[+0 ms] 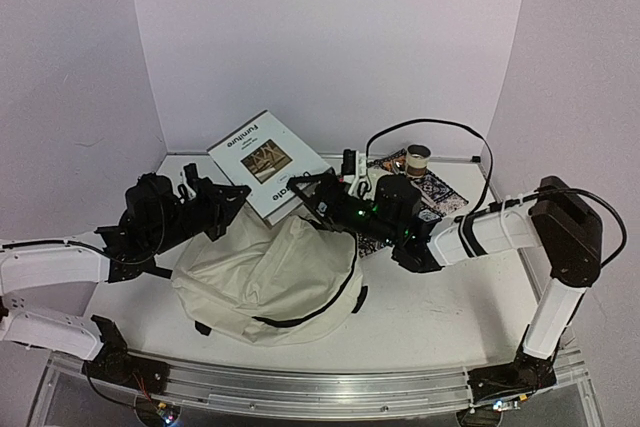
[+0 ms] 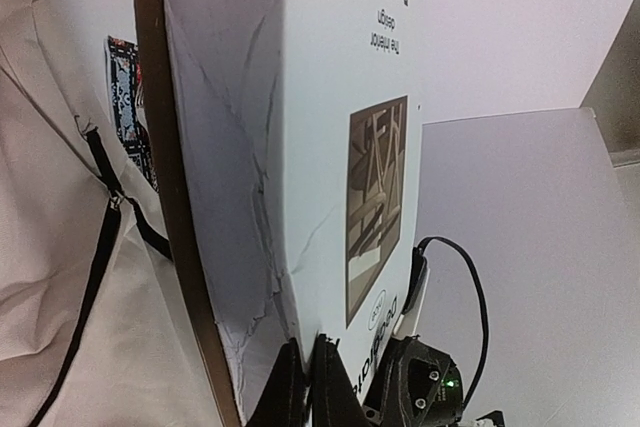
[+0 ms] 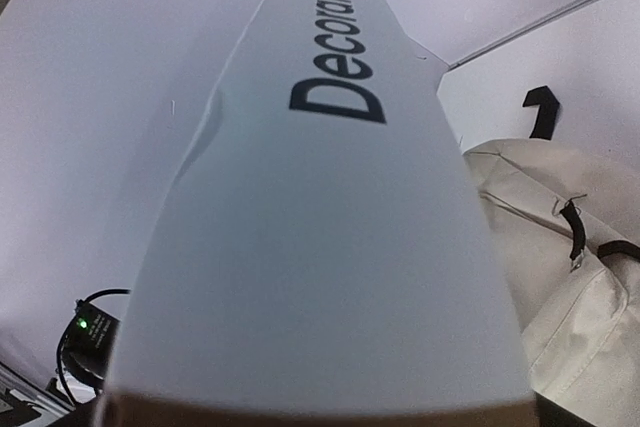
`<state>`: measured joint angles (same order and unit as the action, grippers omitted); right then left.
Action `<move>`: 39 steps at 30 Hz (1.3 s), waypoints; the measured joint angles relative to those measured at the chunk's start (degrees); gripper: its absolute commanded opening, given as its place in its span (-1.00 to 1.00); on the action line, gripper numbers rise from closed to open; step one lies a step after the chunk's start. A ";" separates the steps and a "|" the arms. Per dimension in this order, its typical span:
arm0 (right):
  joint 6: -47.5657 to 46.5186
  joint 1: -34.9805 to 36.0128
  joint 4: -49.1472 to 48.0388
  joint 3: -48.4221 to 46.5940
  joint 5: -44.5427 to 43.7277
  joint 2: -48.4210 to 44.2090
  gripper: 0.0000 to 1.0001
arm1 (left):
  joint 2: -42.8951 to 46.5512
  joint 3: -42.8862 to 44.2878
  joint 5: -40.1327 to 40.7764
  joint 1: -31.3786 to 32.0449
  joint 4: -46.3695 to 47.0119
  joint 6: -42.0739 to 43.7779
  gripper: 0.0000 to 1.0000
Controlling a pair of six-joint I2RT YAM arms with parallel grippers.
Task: Pack the student bag
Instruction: Pass from the left arm to the right, then pick up the largest pocket of the bag from the student bag.
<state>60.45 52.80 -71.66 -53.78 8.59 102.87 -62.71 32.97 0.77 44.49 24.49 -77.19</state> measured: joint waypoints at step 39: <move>6.00 -10.56 0.07 8.22 2.88 -2.47 -0.40 | -9.52 4.13 -2.58 4.61 -4.94 20.90 0.40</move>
<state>66.46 42.24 -71.59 -45.56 11.47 100.40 -72.23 37.09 -1.80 49.10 19.55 -56.28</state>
